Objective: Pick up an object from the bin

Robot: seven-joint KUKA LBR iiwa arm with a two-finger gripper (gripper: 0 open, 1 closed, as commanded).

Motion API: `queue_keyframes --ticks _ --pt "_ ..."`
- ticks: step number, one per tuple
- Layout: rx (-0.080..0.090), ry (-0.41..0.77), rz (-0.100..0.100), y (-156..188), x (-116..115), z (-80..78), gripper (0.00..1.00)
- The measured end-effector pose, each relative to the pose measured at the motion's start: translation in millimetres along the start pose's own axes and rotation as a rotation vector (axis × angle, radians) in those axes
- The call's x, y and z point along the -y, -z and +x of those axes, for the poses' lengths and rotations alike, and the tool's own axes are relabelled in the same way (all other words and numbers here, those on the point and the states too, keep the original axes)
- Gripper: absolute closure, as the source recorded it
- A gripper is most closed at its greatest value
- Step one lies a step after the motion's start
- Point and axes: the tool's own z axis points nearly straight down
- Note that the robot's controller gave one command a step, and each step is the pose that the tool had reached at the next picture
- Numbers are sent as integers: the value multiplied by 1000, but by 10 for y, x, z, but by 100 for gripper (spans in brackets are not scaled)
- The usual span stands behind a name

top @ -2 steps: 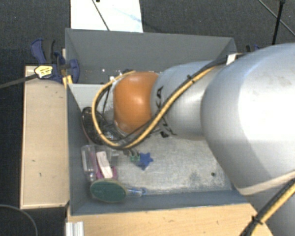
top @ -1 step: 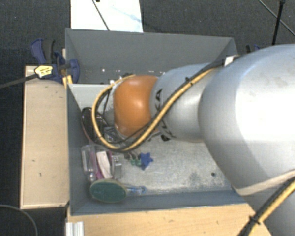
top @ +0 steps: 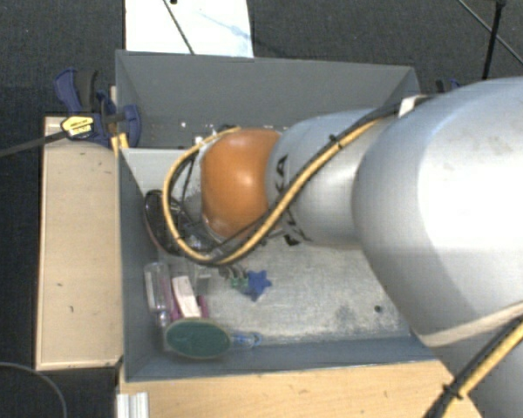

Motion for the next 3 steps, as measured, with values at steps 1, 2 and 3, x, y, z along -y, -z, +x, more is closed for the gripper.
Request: queue_keyframes --ticks 1,2,3 --pt "-21 6 6 -59 14 63 0" --pt "-8 2 0 -25 -8 29 100" --pt "-23 0 7 -63 15 69 0"
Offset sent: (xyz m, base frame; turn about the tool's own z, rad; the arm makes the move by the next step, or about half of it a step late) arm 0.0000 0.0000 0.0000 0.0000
